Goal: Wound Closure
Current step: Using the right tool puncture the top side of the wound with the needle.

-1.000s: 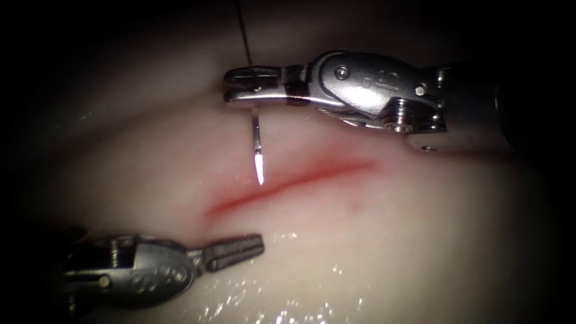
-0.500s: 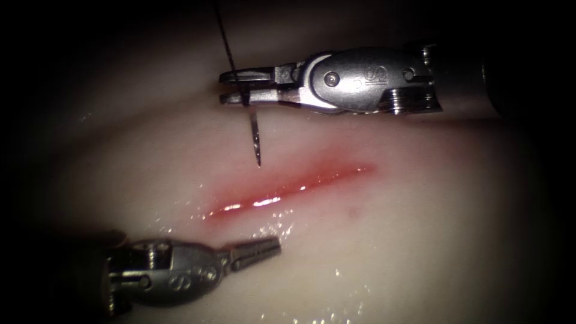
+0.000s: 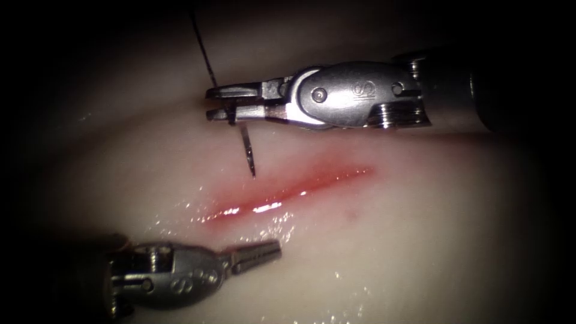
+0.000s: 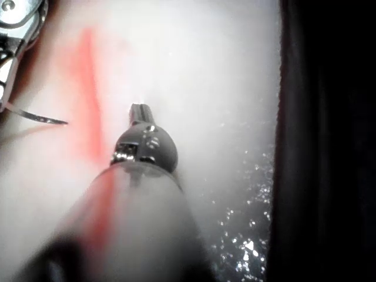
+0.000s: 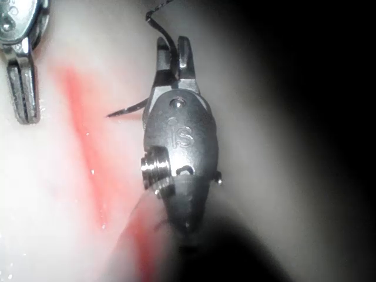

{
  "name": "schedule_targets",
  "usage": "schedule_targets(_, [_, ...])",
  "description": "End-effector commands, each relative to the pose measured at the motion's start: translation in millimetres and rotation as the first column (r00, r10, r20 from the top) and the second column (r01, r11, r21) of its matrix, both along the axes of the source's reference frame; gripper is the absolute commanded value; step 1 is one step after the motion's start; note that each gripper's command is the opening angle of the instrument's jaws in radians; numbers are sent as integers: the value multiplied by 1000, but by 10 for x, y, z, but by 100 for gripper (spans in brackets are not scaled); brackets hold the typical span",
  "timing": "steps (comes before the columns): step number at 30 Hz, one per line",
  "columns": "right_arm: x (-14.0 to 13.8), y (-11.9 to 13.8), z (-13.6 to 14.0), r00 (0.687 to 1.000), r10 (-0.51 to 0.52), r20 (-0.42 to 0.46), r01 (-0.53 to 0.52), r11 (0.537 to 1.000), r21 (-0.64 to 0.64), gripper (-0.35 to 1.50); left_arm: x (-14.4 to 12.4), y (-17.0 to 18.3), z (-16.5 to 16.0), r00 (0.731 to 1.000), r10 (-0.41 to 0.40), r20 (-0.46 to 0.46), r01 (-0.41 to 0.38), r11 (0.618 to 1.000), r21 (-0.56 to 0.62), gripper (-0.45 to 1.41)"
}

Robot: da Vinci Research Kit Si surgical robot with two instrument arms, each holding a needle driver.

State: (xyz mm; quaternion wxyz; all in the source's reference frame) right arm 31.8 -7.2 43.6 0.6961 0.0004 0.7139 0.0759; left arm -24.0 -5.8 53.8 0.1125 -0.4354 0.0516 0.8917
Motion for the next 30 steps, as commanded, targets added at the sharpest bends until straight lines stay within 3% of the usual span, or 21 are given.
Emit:
schedule_targets(1, [10, 2, 3, 1000, 5, -6, -5, 1000, -2, -35, -5, -2, 5, 1000, 3, 4, -3, 1000, 3, -38])
schedule_targets(16, [19, 21, -13, 1000, 22, -15, -22, 999, 25, -35, -5, -2, 4, 1000, 6, 9, -6, 1000, 5, -40])
schedule_targets(30, [22, 1, 6, 1000, -5, -13, 5, 1000, -7, -35, -3, -1, 1, 1000, 8, 10, -8, 1000, 8, -42])
